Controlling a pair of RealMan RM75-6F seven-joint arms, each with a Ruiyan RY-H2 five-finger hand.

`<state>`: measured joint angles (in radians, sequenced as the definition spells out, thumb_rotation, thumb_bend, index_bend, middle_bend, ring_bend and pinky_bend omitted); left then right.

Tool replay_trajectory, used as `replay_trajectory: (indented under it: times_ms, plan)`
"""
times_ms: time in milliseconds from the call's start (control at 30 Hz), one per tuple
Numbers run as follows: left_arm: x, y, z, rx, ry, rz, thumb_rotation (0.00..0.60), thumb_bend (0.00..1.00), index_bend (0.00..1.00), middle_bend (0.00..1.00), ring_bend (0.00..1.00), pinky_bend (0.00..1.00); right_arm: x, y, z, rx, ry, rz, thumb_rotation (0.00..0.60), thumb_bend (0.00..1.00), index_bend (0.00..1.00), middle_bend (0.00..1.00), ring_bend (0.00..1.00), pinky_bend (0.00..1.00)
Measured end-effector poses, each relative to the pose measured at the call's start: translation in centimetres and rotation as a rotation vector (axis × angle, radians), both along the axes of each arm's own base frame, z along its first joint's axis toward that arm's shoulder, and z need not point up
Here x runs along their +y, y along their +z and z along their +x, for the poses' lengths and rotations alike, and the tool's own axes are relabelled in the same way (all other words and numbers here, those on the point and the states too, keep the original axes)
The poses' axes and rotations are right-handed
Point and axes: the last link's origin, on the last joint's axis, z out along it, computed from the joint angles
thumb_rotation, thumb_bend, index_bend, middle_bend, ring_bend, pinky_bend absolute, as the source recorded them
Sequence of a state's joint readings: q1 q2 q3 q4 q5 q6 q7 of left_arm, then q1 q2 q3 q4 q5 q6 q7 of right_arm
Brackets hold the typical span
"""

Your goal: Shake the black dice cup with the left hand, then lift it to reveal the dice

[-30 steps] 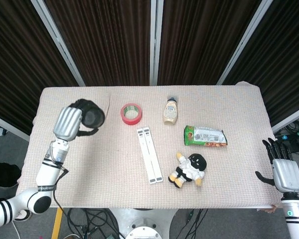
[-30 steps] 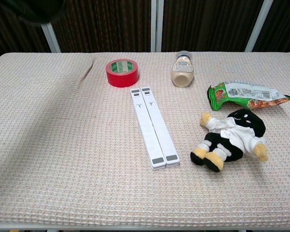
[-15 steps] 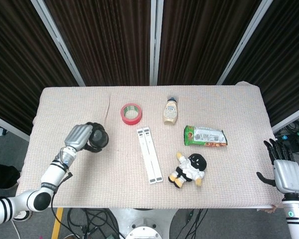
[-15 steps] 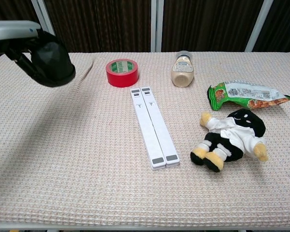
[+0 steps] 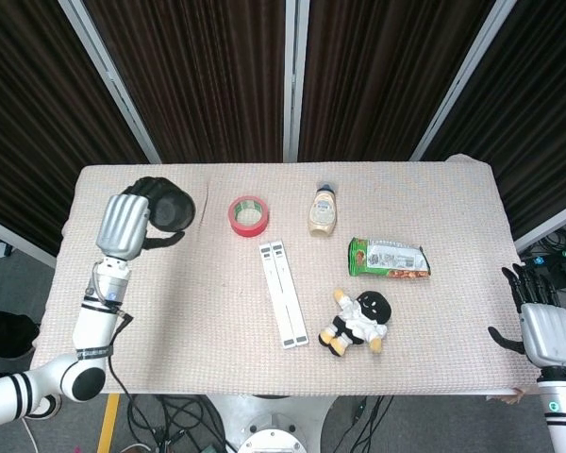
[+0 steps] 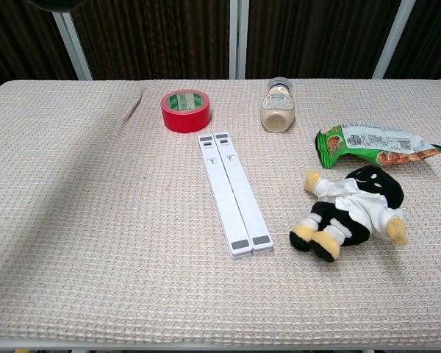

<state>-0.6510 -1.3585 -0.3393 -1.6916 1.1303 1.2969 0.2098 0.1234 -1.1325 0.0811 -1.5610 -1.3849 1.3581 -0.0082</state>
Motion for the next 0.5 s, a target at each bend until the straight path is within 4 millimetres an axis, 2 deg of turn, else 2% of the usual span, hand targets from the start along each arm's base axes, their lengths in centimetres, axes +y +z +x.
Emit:
replay_trajectory:
  times_ms: [133,367,500]
  plan:
    - [-0.2,-1.0,-1.3,0.017,0.035,-0.039,0.600,0.25,0.49,0.48,0.29,0.42,0.0,-0.3,-0.1,0.004,-0.006,0.011,0.600,0.10,0.00,0.00,0.00,0.00]
    - [-0.8,-6.1,-3.4,0.083,0.066,-0.373,0.600,0.25,0.49,0.48,0.29,0.43,-0.1,-0.3,-0.2,0.009,-0.009,0.011,0.600,0.10,0.00,0.00,0.00,0.00]
    - [-1.2,-7.0,-3.8,0.056,0.070,-0.458,0.600,0.25,0.49,0.48,0.29,0.43,-0.1,-0.5,-0.3,0.010,-0.012,0.014,0.600,0.10,0.00,0.00,0.00,0.00]
